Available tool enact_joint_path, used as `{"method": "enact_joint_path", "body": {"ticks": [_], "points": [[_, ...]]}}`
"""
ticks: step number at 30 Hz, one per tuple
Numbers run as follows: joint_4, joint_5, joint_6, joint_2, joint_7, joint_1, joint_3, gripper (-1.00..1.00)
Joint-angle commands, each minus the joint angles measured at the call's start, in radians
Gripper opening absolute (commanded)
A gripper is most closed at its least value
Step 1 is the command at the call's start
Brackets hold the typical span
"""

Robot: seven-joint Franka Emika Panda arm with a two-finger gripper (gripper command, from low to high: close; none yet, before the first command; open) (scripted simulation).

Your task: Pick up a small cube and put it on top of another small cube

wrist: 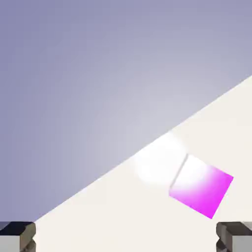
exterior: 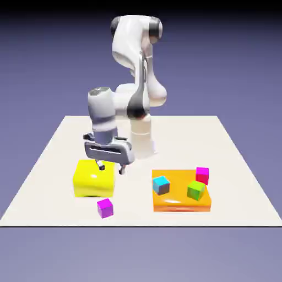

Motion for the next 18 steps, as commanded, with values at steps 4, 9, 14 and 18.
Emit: {"method": "enact_joint_path", "body": {"ticks": [4,9,14,18], "points": [[0.106,0.062,-0.131,0.145,0.054,-0.025,-0.032,0.0],[0.239,0.139,-0.294,0.326,0.122,-0.057,-0.071,0.0],[0.25,0.201,-0.248,0.439,0.109,-0.065,-0.053,0.0],[0.237,0.225,-0.199,0.477,0.093,-0.064,-0.038,-1.0]]}}
